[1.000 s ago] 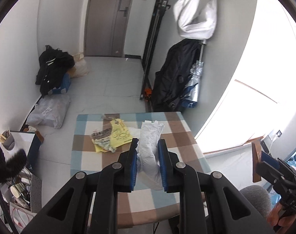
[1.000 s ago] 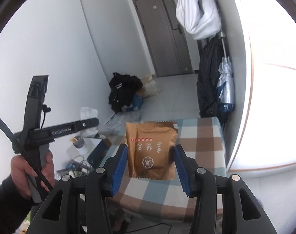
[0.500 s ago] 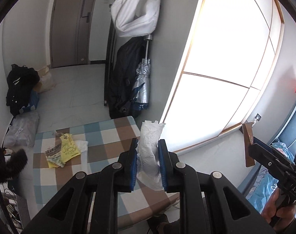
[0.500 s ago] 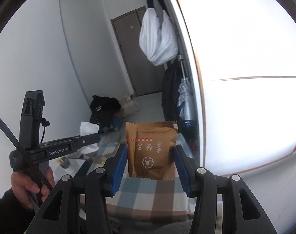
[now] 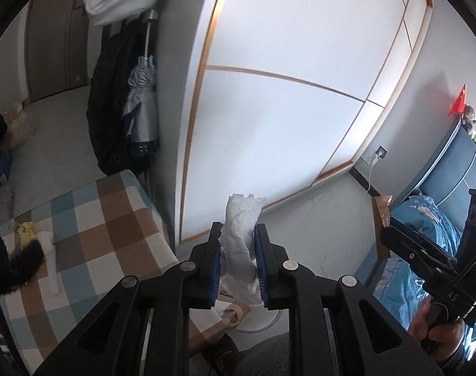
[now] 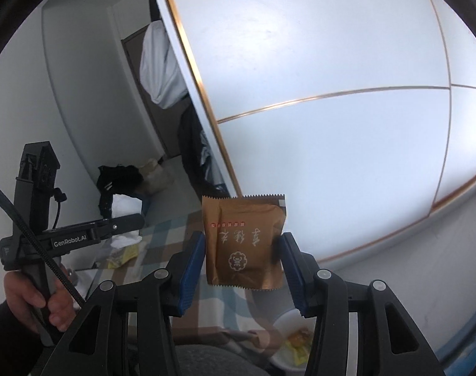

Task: Collect trash
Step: 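Carry the tissue and brown packet toward the white bin with both grippers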

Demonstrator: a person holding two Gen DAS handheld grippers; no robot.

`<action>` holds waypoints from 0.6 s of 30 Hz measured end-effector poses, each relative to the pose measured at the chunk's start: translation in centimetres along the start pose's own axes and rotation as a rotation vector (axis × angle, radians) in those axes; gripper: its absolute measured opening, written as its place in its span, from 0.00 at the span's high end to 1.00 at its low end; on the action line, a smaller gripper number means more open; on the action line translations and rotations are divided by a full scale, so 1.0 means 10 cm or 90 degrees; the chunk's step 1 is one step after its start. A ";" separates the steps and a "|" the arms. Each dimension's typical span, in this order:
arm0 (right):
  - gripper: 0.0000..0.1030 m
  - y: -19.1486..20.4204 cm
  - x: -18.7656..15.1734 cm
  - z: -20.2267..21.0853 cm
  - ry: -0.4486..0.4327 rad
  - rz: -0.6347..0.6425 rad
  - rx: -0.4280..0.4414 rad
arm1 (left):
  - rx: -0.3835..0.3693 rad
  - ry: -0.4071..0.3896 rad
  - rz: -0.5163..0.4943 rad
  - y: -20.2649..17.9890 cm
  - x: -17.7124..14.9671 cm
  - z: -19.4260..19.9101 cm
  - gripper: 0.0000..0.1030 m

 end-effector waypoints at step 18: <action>0.53 -1.43 -0.76 -0.97 0.166 -0.137 -0.106 | -0.181 0.288 0.046 -0.35 -0.55 -1.68 0.85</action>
Point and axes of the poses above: each gripper's, at about its wrist camera, not at the fingertips, and z roughly against the way its jaws point, y to its left, x to its top, the point moved 6 cm from there along -z, roughly the way its jaws point, and after that the axes turned 12 degrees about -z, right-handed, at the moved point
